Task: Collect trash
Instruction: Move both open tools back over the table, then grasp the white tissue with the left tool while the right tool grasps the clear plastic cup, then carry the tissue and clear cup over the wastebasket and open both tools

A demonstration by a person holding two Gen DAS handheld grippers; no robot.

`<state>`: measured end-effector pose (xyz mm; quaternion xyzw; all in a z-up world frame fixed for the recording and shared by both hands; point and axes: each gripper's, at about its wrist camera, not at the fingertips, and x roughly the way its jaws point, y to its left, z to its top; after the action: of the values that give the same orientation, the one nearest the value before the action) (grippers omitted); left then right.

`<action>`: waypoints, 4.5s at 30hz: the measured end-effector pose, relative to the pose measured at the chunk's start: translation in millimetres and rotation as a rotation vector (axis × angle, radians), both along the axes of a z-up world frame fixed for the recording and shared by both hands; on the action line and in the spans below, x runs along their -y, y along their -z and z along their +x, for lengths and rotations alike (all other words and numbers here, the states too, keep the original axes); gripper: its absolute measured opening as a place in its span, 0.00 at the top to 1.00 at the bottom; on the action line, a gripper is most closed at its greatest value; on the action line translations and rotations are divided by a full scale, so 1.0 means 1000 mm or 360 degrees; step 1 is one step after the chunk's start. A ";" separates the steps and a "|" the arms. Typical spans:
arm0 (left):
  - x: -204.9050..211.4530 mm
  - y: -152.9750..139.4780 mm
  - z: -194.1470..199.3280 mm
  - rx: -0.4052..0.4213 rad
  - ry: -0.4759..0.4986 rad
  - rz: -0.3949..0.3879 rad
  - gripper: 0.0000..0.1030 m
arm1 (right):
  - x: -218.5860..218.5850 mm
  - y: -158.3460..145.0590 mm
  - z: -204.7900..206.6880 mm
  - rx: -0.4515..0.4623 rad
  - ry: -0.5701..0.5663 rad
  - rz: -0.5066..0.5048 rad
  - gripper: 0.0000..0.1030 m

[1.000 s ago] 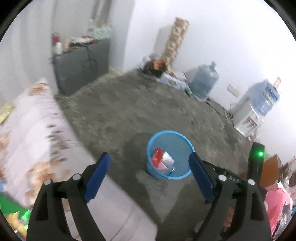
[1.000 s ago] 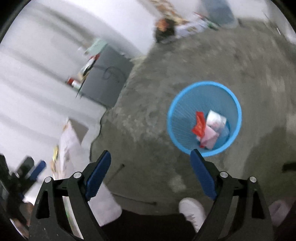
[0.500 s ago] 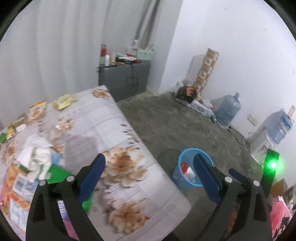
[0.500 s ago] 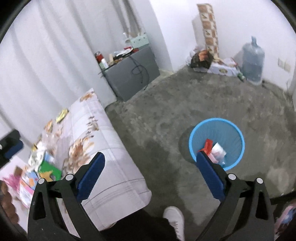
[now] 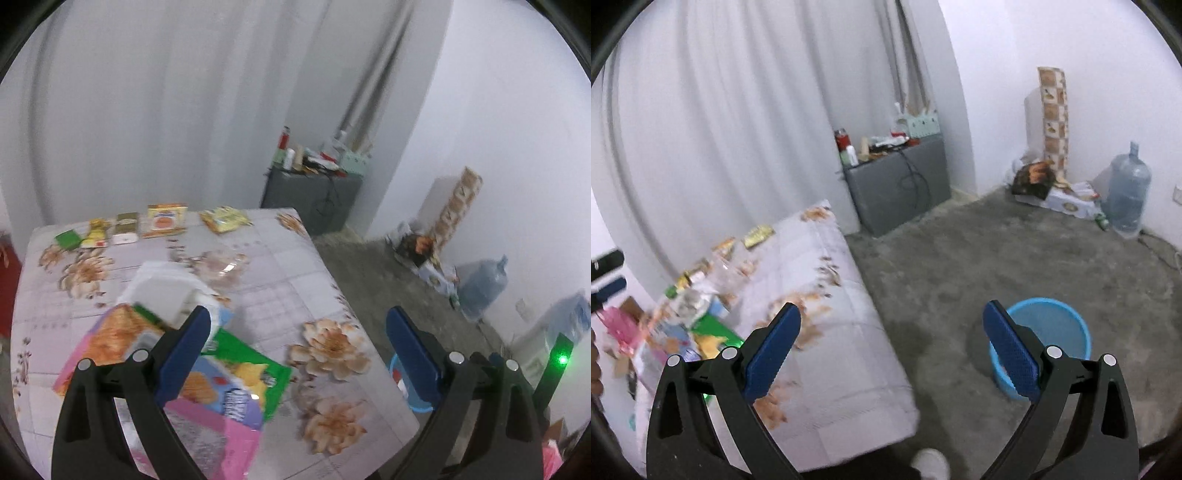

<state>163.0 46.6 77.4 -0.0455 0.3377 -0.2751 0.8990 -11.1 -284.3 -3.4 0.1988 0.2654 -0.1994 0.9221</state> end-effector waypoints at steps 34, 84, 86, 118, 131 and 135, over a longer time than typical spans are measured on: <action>-0.023 0.060 0.141 -0.0138 0.0458 0.0608 0.27 | -0.115 0.018 0.332 -0.0465 -0.1153 0.0508 0.33; -0.028 -0.031 0.123 0.0003 0.0196 0.0441 0.99 | -0.032 -0.066 0.215 -0.0029 -0.0996 0.0681 0.96; -0.008 -0.041 0.107 0.0017 0.0275 0.0391 0.99 | -0.018 -0.068 0.191 0.0002 -0.0949 0.0678 0.96; 0.470 0.195 -0.042 -0.0913 0.1289 0.0292 0.99 | 0.246 0.173 -0.117 0.0134 0.0601 0.1370 0.96; 0.502 0.284 -0.006 -0.1082 0.1000 0.0498 0.62 | 0.291 0.260 -0.077 -0.0085 0.0779 0.1499 0.58; 0.503 0.277 -0.015 -0.1016 0.1038 0.0504 0.56 | 0.287 0.264 -0.071 -0.0118 0.0754 0.1502 0.49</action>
<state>147.6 -456.1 -199.8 0.1181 0.6310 -0.4602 0.6133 -81.7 -571.1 -267.6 0.6395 0.3066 -0.2680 0.6520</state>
